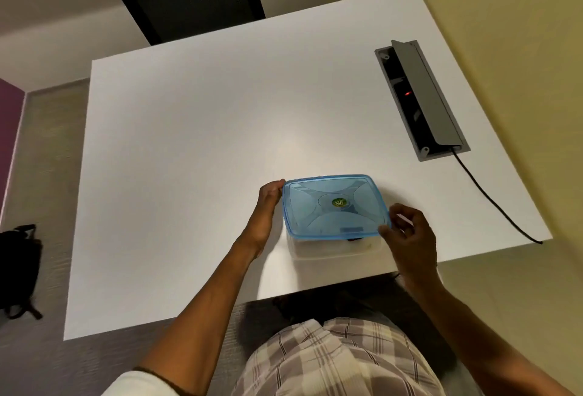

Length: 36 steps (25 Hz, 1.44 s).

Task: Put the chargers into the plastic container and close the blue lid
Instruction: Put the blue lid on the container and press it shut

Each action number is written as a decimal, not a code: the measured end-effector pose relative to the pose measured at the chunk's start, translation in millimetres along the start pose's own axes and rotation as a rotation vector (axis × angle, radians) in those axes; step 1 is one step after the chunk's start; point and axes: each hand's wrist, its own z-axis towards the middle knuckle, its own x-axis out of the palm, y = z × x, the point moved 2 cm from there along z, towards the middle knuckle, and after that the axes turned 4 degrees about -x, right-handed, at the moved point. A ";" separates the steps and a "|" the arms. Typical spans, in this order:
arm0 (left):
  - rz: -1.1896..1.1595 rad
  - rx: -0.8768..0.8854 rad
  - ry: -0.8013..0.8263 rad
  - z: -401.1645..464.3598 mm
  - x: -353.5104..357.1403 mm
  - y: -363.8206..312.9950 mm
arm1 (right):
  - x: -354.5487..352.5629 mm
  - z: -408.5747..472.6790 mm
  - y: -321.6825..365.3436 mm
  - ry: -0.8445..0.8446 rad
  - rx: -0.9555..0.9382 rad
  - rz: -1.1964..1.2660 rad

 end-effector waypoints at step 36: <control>0.460 0.110 -0.244 -36.9 50.8 45.0 | 13.1 7.3 -34.4 0.002 0.000 -0.426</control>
